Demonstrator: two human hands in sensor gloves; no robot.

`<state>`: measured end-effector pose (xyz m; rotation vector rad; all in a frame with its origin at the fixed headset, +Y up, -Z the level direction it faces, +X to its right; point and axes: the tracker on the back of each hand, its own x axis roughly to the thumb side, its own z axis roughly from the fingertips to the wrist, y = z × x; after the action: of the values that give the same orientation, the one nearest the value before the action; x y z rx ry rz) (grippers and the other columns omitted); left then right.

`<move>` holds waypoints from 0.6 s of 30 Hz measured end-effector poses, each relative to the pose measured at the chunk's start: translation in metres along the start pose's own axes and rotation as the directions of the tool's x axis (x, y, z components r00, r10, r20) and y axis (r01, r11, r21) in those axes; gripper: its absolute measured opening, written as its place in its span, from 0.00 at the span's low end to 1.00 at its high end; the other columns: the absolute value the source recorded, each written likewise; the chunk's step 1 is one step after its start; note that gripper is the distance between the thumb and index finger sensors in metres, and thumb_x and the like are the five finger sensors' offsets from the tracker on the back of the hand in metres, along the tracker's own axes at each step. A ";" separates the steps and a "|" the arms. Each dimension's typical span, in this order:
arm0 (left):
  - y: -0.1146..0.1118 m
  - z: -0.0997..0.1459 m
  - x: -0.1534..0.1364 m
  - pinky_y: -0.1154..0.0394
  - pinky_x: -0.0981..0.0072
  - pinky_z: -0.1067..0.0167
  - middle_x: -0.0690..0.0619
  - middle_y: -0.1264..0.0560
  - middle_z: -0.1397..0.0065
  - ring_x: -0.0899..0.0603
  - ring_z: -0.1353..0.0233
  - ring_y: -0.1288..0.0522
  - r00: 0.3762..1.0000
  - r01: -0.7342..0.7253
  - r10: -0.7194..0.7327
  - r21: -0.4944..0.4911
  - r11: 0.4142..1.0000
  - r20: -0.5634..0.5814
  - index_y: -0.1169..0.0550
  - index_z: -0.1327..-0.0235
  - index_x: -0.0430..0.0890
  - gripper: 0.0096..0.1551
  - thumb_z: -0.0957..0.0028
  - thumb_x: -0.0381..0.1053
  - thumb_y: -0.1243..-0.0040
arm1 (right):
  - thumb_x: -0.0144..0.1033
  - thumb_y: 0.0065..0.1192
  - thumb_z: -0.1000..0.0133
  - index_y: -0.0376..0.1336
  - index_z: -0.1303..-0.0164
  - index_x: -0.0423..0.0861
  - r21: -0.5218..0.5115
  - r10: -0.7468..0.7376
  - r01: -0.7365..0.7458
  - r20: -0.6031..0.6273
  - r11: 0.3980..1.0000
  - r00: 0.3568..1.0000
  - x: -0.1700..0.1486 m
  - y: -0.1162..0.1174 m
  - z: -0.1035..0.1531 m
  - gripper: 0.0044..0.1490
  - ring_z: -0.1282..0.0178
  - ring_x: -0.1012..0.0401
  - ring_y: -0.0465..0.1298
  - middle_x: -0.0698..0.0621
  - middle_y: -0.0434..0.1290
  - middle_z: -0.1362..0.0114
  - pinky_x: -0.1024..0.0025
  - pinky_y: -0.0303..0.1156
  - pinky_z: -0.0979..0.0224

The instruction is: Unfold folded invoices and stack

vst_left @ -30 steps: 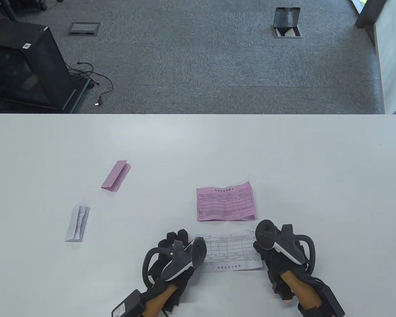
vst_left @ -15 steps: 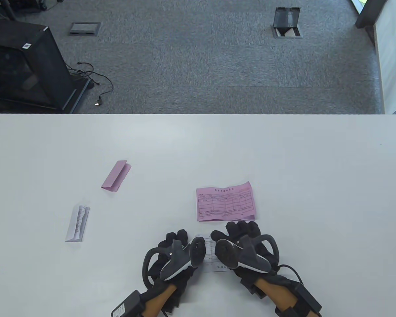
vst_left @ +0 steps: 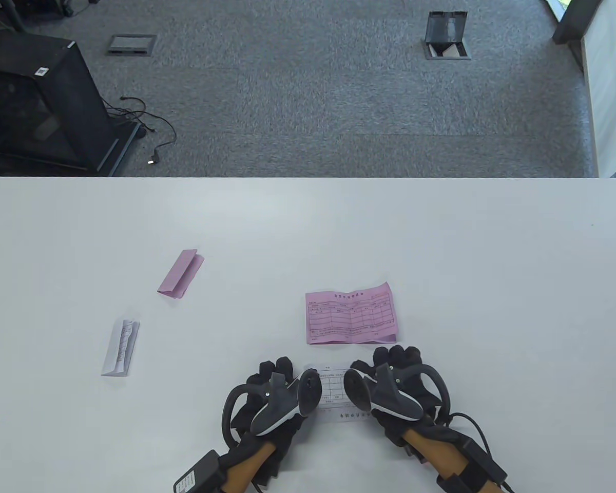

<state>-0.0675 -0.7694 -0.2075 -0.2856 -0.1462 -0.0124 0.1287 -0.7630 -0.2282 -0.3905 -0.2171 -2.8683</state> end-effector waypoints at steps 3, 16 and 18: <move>0.000 0.000 0.000 0.38 0.37 0.27 0.41 0.40 0.15 0.30 0.20 0.42 1.000 0.000 0.000 -0.002 1.000 -0.001 0.32 0.27 0.67 0.33 0.49 0.61 0.37 | 0.54 0.58 0.47 0.58 0.28 0.62 0.009 -0.001 0.001 -0.043 1.000 0.999 -0.020 0.005 0.003 0.35 0.26 0.39 0.60 0.38 0.61 0.22 0.31 0.51 0.26; 0.000 -0.001 -0.001 0.38 0.38 0.27 0.41 0.40 0.15 0.30 0.19 0.43 1.000 -0.010 0.010 -0.010 1.000 -0.001 0.31 0.28 0.67 0.33 0.49 0.61 0.37 | 0.53 0.58 0.46 0.56 0.27 0.62 -0.083 -0.150 0.145 -0.055 0.986 0.987 -0.034 -0.004 0.008 0.35 0.26 0.38 0.59 0.37 0.59 0.21 0.30 0.50 0.26; 0.000 -0.002 -0.001 0.38 0.38 0.27 0.41 0.40 0.15 0.30 0.19 0.43 1.000 -0.012 0.012 -0.011 1.000 -0.001 0.31 0.28 0.67 0.33 0.49 0.61 0.37 | 0.54 0.57 0.46 0.56 0.26 0.62 -0.126 -0.164 0.161 -0.010 0.979 0.986 -0.021 -0.014 0.009 0.35 0.25 0.38 0.58 0.37 0.59 0.21 0.30 0.50 0.26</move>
<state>-0.0682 -0.7696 -0.2092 -0.2977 -0.1437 -0.0016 0.1472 -0.7432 -0.2274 -0.3836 -0.0680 -3.0557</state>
